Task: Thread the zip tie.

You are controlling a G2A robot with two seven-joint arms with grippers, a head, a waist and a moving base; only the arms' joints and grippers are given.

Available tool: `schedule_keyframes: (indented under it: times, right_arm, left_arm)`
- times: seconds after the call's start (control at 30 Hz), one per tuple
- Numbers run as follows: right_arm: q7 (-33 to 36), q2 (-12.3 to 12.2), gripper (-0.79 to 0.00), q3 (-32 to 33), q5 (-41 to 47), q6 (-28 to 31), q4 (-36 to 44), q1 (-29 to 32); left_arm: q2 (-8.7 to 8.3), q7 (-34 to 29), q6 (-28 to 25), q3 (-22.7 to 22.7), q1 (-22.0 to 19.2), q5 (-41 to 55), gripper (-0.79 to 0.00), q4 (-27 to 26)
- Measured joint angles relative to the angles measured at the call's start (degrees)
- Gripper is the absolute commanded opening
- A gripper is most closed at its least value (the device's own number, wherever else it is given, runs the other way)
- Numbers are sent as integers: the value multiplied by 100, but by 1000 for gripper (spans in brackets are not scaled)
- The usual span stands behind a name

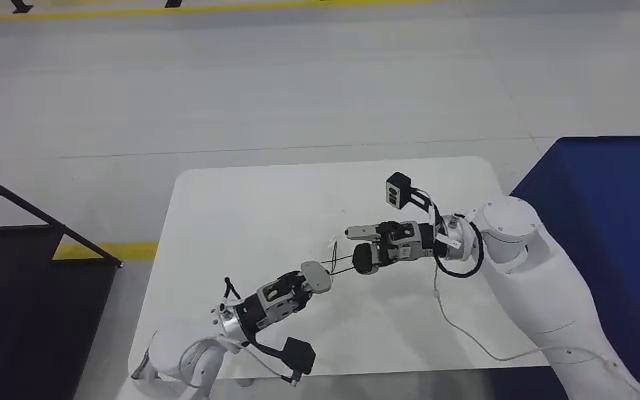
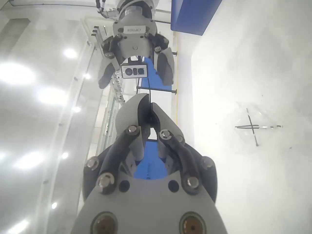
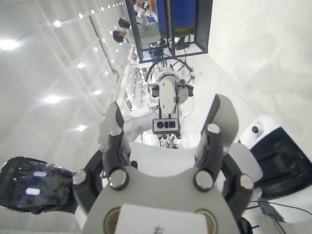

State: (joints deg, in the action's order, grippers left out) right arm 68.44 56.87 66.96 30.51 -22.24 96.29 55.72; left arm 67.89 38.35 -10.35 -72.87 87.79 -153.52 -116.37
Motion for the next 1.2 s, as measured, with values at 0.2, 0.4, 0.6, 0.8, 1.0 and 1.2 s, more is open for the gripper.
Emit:
schedule_keyframes:
  times: [0.2,0.4,0.6,0.8,1.0,1.2]
  right_arm:
    - [103,-14,-560,-194,-251,67,131,44]
    - [311,-36,-545,-223,-240,161,209,56]
    - [551,-63,-683,-223,-192,348,266,97]
    - [460,-70,-714,-264,-205,382,280,124]
    - [430,-83,-785,-309,-221,384,378,186]
    - [440,-96,-785,-334,-245,416,396,188]
  left_arm:
    - [-21,-44,-18,93,-11,98,-785,-23]
    - [-50,-177,-71,95,-46,89,-785,39]
    - [-89,-123,-139,91,-15,153,-785,12]
    - [-132,-39,-138,64,93,247,-785,-117]
    - [-169,-75,-148,94,155,188,-785,-172]
    - [-197,-111,-97,123,169,207,-785,-209]
